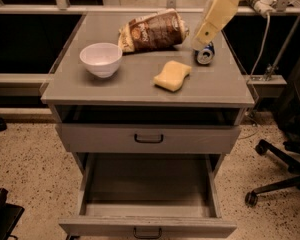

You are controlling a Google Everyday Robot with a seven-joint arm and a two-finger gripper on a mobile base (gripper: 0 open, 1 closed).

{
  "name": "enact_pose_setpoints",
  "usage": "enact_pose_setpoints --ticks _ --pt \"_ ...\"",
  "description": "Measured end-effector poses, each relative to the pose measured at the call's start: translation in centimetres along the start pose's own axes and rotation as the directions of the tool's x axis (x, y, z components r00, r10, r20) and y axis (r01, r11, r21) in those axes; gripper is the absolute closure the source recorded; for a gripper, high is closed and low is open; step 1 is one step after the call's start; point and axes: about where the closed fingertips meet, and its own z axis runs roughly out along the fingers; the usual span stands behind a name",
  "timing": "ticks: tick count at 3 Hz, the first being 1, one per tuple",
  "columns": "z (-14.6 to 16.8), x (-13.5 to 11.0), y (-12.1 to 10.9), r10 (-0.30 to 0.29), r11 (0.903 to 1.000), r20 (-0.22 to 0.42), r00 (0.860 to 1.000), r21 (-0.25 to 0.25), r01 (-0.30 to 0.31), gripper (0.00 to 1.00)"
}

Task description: Place sponge into middle drawer

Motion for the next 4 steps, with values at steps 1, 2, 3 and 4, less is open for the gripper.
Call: enact_pose_setpoints --ticks 1,2,3,4 --pt "-0.4 -0.6 -1.3 -0.004 0.9997 0.026 1.0 0.023 0.003 0.0" --pt "1.3 1.7 -1.7 0.085 0.9962 0.006 0.996 0.016 -0.085 0.0" --pt "5.4 4.7 -3.1 0.172 0.985 0.019 0.985 -0.022 -0.171 0.0" --pt "11.5 7.9 -3.4 0.259 0.9609 0.015 0.966 -0.105 -0.256 0.0"
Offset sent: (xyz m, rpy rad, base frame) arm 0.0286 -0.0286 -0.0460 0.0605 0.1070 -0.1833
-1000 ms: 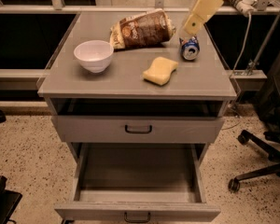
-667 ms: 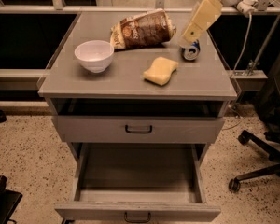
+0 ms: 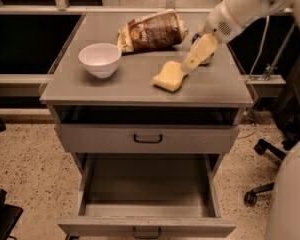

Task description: Place sponge into middle drawer

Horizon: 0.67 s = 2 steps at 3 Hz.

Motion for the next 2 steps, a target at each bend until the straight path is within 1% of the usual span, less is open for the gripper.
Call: enact_pose_setpoints --ticks 1,2 --pt "4.42 2.24 -0.28 0.062 0.9959 -0.02 0.998 -0.065 -0.063 0.0" --pt "4.73 2.39 -0.31 0.065 0.9955 -0.022 0.998 -0.069 -0.066 0.0"
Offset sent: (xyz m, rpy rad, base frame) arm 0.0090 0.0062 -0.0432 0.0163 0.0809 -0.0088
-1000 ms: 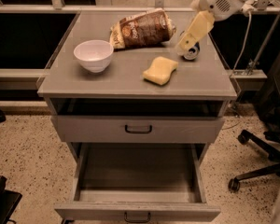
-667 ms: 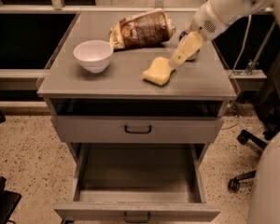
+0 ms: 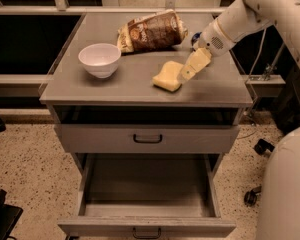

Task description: Place sponge into middle drawer

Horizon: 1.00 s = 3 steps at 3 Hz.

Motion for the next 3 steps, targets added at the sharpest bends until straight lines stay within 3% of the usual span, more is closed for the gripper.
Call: enact_pose_setpoints --ticks 1,2,3 --pt "0.2 -0.3 0.3 0.019 0.9991 0.033 0.999 0.037 -0.02 0.0" --pt "4.4 -3.3 2.7 0.005 0.9959 0.116 0.993 0.089 -0.015 0.0" --pt "4.7 -3.3 2.7 0.005 0.9958 0.118 0.993 0.091 -0.016 0.0"
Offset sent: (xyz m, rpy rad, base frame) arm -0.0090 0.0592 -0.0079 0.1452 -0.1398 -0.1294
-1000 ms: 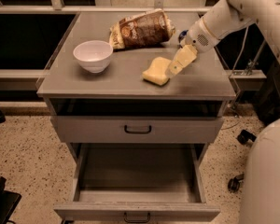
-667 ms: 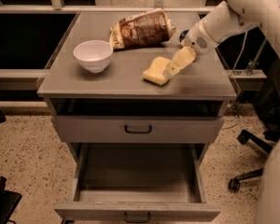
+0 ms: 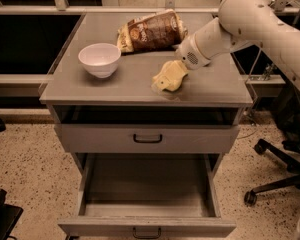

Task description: Place sponge into middle drawer

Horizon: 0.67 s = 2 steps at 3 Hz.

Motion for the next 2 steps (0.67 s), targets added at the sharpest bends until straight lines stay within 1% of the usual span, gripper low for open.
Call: enact_pose_setpoints --ticks 1,2 --pt "0.0 0.2 0.0 -0.025 0.9997 -0.021 0.999 0.001 0.025 0.0" --pt "-0.5 1.9 -0.5 -0.008 0.9996 -0.079 0.997 0.025 0.01 0.0"
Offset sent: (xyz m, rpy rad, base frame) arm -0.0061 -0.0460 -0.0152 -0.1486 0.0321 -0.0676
